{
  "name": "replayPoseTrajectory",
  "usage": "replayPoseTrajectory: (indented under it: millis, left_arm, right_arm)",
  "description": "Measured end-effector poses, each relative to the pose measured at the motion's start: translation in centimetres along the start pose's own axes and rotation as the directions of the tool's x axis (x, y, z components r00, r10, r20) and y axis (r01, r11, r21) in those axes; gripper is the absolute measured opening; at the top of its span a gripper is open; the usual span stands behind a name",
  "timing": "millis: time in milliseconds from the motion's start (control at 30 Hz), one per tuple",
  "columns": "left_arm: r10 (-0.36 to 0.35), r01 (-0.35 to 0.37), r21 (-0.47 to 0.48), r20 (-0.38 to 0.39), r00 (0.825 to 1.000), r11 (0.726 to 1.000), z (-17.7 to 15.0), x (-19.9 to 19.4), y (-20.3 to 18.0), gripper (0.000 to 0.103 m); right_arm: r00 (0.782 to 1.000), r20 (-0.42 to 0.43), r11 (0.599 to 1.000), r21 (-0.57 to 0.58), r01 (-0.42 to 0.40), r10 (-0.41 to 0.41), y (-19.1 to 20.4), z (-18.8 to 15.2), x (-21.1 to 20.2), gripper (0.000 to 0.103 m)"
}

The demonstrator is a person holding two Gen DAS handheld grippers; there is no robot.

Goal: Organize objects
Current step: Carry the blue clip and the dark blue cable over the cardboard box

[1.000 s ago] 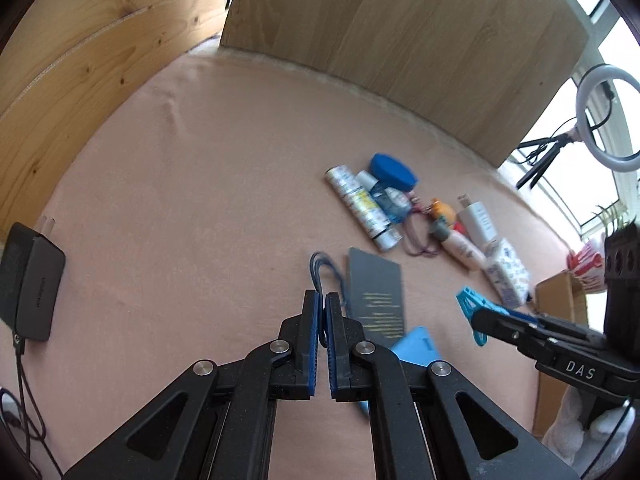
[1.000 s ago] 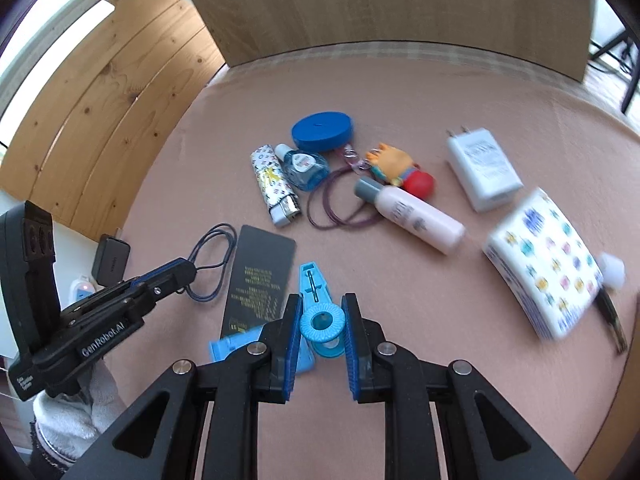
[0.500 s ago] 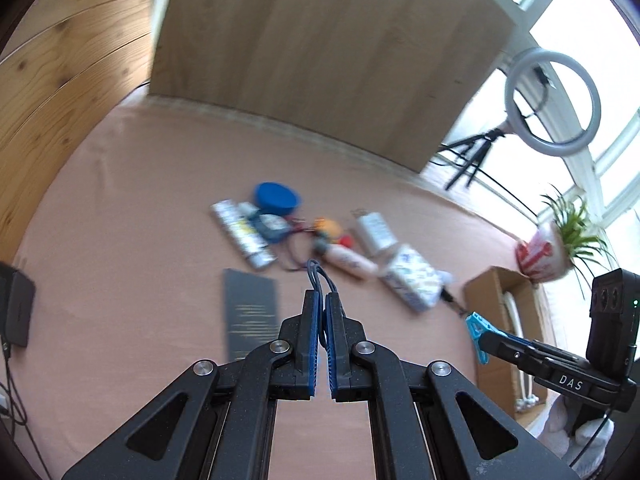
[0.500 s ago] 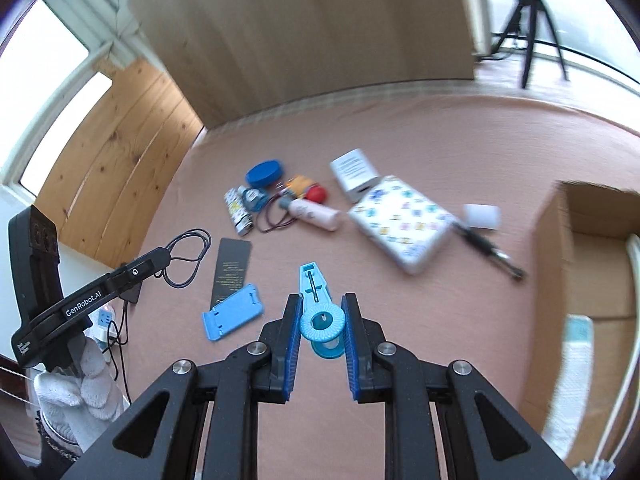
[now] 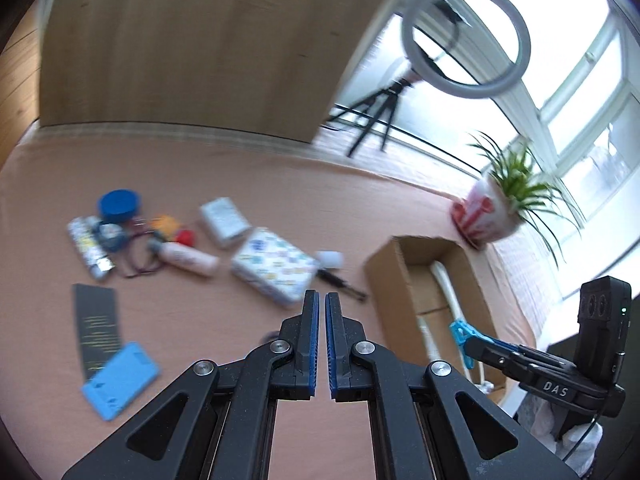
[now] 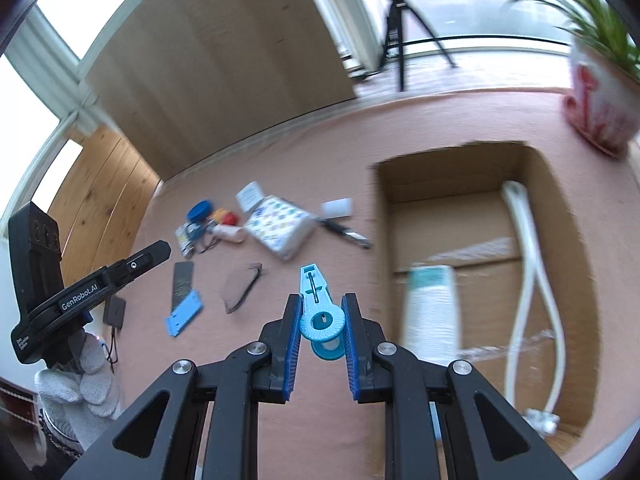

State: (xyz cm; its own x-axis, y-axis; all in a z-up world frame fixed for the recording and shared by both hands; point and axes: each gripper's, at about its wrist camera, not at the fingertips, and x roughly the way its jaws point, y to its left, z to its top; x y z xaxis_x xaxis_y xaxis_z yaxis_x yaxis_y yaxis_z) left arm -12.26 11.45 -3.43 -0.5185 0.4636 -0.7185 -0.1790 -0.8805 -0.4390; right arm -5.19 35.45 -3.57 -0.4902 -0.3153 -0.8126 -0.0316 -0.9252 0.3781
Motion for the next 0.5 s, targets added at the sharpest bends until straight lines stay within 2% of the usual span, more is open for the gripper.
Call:
replayPoseTrajectory:
  millis: [100,167,267,333,367,400,433,467,500]
  left_arm:
    - [0.007,-0.006,0.049,-0.015,1.0,0.999,-0.1,1.3,-2.0,0.003]
    - [0.026,-0.022,0.066,-0.065,0.998,0.998,-0.3,2.9,-2.2,0.003]
    - [0.126,-0.12,0.056,-0.122,0.984,0.991,-1.3,5.4,-0.7,0.005]
    - [0.156,-0.148,0.055,-0.183,0.971,0.987,-1.9,7.1,0.4,0.007]
    - [0.162,-0.156,0.046,-0.213,0.964,0.987,-2.2,7.8,0.8,0.014]
    - [0.171,-0.164,0.049,-0.244,0.955,0.985,-2.5,8.5,1.0,0.03]
    - [0.18,-0.173,0.051,-0.264,0.947,0.984,-2.7,8.9,1.1,0.04]
    - [0.18,-0.175,0.045,-0.268,0.946,0.984,-2.9,9.2,1.1,0.053]
    - [0.167,-0.162,0.041,-0.264,0.95,0.986,-3.0,9.2,1.0,0.058]
  right_arm:
    - [1.0,0.015,0.999,0.021,0.027,-0.027,-1.7,-0.5,-1.0,0.018]
    - [0.999,0.018,0.998,0.038,0.041,-0.041,-2.8,-0.8,-1.4,0.018]
    - [0.999,0.022,0.997,0.063,0.039,-0.041,-4.0,-1.3,-1.8,0.018]
    - [0.998,0.03,0.997,0.067,0.043,-0.046,-4.4,-1.5,-2.2,0.018]
    - [0.998,0.036,0.997,0.07,0.045,-0.048,-4.7,-1.6,-2.4,0.018]
    - [0.998,0.038,0.996,0.074,0.045,-0.048,-4.9,-1.6,-2.4,0.018]
    - [0.998,0.038,0.996,0.078,0.044,-0.047,-5.1,-1.7,-2.5,0.018]
    - [0.998,0.037,0.996,0.083,0.042,-0.045,-5.2,-1.7,-2.5,0.018]
    - [0.998,0.036,0.996,0.084,0.042,-0.046,-5.3,-1.8,-2.4,0.018]
